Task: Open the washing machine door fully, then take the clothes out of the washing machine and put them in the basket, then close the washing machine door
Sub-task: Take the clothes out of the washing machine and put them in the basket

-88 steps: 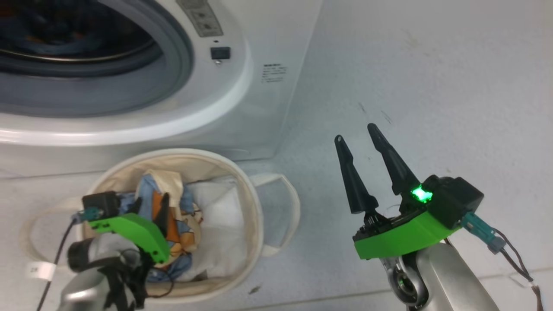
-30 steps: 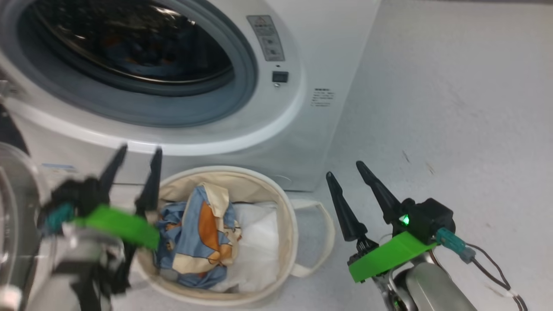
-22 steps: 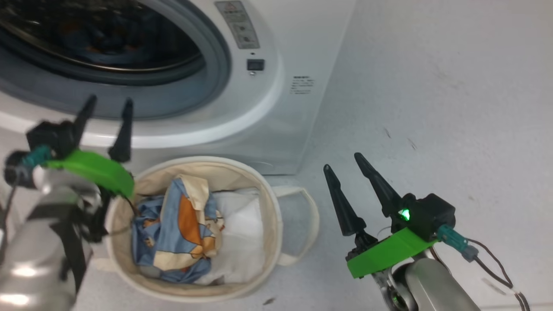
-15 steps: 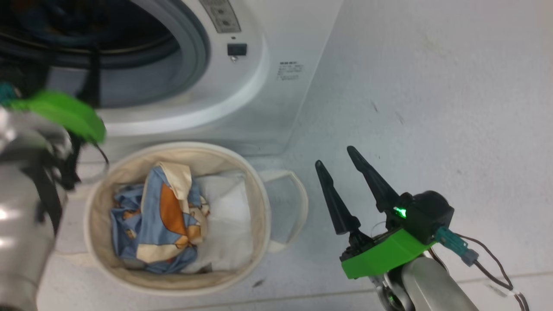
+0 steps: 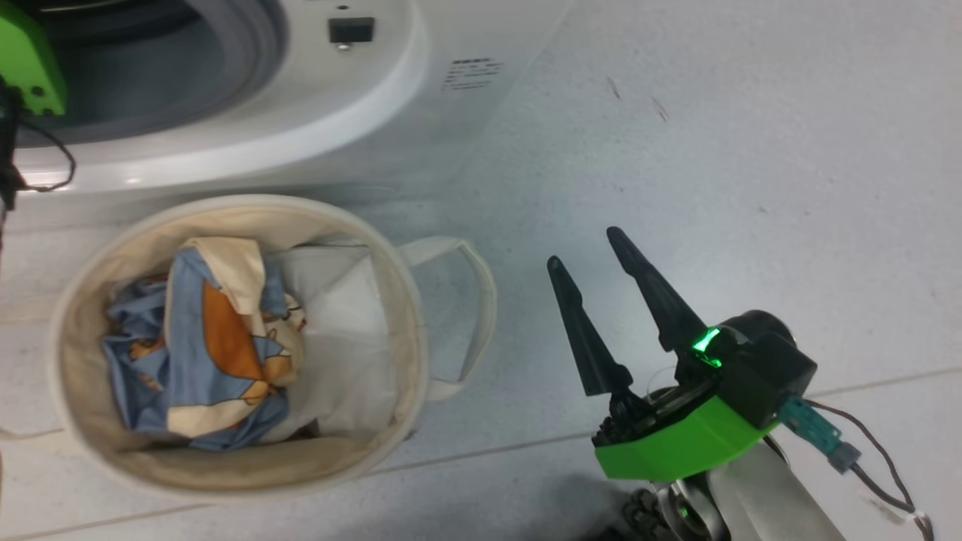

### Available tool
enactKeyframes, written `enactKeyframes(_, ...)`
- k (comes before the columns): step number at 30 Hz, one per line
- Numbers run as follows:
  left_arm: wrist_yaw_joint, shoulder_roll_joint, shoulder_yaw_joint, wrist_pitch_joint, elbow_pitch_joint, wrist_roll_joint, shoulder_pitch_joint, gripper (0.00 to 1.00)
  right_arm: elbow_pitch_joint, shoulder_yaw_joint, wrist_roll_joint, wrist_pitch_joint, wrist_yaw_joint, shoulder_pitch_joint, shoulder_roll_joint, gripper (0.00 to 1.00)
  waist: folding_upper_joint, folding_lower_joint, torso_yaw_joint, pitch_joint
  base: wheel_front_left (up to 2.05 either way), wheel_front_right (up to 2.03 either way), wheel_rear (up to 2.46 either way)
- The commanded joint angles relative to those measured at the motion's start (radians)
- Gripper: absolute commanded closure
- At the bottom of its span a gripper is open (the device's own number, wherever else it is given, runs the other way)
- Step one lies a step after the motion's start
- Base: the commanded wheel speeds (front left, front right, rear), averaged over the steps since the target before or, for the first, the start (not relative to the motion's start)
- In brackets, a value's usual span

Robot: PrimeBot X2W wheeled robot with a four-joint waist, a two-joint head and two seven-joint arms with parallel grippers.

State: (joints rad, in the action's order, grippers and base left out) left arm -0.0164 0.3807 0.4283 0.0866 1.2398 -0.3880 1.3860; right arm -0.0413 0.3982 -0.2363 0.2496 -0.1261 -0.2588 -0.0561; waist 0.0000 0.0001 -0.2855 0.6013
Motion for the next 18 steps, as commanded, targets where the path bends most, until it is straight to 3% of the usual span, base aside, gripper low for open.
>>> enactKeyframes(1,0.014,0.059,0.003,-0.015,-0.006,0.022,0.053,0.0,-0.04,0.012,0.004,0.012,-0.005,0.033,0.006,0.0,0.0,-0.0001,-0.024,0.025,0.0,0.0,0.0)
enactKeyframes(10,0.067,0.119,0.027,-0.19,0.043,0.037,0.103,0.0,-0.065,-0.008,0.003,0.012,-0.005,0.061,0.006,0.0,0.0,-0.0001,-0.053,0.052,0.0,0.0,0.0)
enactKeyframes(18,0.138,0.147,0.025,-0.285,0.049,0.027,0.079,0.0,-0.075,-0.022,0.008,0.012,-0.005,0.076,0.006,0.0,0.0,-0.0001,-0.051,0.06,0.0,0.0,0.0)
